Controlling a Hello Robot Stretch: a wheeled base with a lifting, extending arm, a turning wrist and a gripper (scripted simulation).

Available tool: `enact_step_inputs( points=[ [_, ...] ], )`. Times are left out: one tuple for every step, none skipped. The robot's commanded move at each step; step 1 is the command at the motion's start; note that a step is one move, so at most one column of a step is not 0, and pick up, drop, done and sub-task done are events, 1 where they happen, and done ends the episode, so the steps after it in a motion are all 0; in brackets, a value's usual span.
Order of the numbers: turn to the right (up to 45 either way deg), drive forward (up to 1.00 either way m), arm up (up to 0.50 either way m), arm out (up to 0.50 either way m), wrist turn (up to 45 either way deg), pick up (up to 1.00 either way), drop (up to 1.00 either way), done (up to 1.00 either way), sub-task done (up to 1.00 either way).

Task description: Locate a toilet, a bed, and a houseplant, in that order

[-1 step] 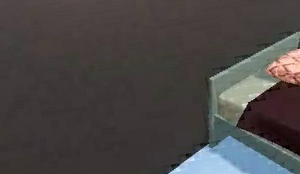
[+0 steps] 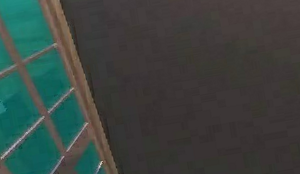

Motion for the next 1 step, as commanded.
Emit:
enact_step_inputs(
  points=[
    [-45.0, 0.00, 0.00, 0.00, 0.0, 0.00, 0.00, 0.00, 0.00]
  ],
)
